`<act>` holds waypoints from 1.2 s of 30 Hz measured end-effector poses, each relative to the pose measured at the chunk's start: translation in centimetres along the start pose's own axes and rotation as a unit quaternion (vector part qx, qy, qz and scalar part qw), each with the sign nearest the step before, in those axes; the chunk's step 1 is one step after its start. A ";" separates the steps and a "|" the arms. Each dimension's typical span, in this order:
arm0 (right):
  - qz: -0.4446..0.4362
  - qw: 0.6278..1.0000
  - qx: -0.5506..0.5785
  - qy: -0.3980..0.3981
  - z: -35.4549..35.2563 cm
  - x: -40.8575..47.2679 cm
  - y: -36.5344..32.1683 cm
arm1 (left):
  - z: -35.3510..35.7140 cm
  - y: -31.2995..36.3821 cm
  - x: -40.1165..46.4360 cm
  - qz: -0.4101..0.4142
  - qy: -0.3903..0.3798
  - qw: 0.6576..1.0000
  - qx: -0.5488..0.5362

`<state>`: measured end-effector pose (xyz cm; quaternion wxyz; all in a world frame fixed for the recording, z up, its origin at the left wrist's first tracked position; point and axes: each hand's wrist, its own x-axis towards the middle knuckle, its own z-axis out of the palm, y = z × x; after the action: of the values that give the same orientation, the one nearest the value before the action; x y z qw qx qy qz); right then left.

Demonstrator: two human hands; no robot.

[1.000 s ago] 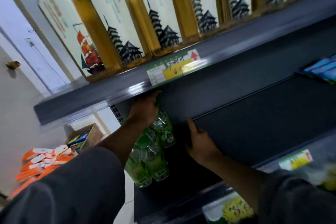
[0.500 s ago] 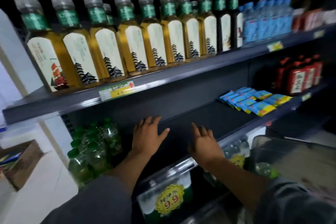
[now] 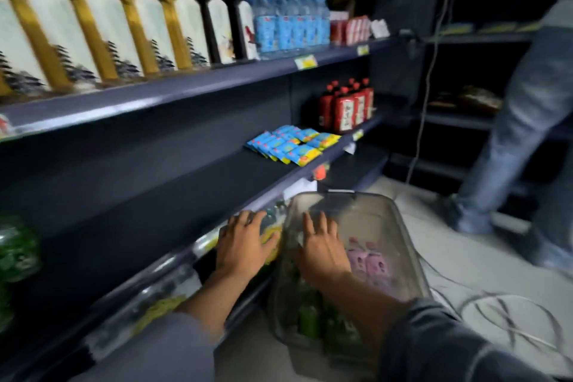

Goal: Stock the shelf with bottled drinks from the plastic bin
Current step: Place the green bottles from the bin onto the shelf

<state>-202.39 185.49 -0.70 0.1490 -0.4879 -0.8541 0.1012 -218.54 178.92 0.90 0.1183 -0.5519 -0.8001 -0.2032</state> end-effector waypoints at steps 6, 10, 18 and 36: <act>0.054 0.998 -0.020 -0.030 1.7 -1.6 5.3 | 3.1 3.9 -0.7 0.004 -0.024 0.998 -0.058; 0.077 0.995 -0.022 -0.056 3.3 -1.4 7.8 | 4.9 4.4 -1.2 -0.001 -0.050 0.997 -0.066; 0.141 0.983 0.010 -0.113 7.2 -1.5 10.8 | 11.0 7.7 -1.9 0.018 -0.155 0.984 -0.089; 0.358 0.890 0.088 -0.269 18.5 -0.7 20.3 | 28.7 11.9 -4.7 -0.133 -0.461 0.857 -0.188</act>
<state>-192.22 194.60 -24.55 -0.0910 -0.6996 -0.6163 0.3499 -204.79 191.70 -24.26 -0.3984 -0.4826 -0.7752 -0.0862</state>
